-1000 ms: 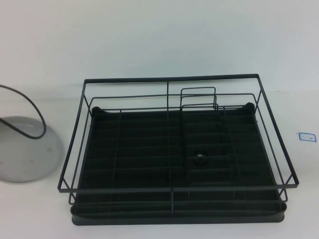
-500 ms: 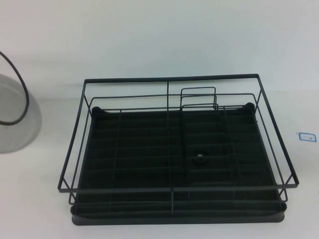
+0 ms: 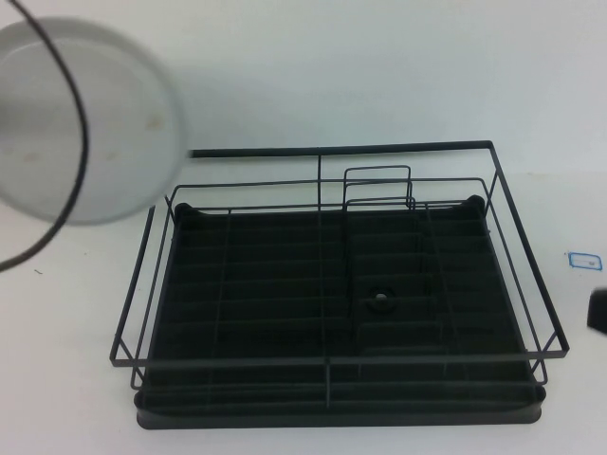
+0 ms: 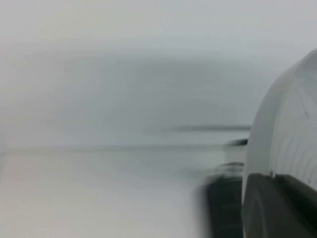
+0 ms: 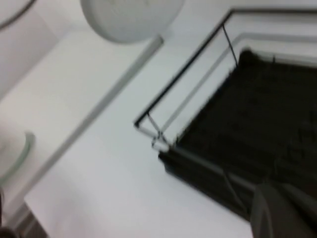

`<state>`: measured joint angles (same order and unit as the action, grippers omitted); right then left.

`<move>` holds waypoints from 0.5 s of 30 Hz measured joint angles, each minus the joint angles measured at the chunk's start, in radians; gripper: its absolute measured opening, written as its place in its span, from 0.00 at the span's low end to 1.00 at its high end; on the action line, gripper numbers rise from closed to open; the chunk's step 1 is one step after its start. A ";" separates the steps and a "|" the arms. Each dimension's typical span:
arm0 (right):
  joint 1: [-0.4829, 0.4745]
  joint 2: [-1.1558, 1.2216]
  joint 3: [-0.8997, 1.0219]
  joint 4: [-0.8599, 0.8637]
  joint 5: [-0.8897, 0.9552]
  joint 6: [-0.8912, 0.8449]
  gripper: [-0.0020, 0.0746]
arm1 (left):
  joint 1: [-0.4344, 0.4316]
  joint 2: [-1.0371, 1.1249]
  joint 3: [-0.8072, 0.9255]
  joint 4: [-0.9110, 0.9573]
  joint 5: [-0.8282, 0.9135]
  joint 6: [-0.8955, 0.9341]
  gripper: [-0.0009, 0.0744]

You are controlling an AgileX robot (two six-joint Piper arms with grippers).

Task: Place plate on rack
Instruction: Hand over the plate

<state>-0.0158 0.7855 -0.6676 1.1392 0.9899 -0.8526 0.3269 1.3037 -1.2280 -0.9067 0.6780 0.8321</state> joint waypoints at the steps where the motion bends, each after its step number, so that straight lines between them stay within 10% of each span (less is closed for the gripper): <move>1: 0.000 0.000 0.000 0.031 -0.015 -0.022 0.05 | 0.000 0.000 0.000 -0.083 0.042 0.052 0.01; 7: 0.001 0.056 -0.024 0.174 -0.031 -0.159 0.12 | -0.073 0.015 0.000 -0.220 0.141 0.138 0.01; 15: 0.008 0.210 -0.097 0.355 0.011 -0.264 0.57 | -0.253 0.077 0.002 -0.209 0.171 0.163 0.01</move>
<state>-0.0075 0.9959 -0.7645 1.4940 1.0013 -1.1170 0.0739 1.3803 -1.2261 -1.1159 0.8489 0.9946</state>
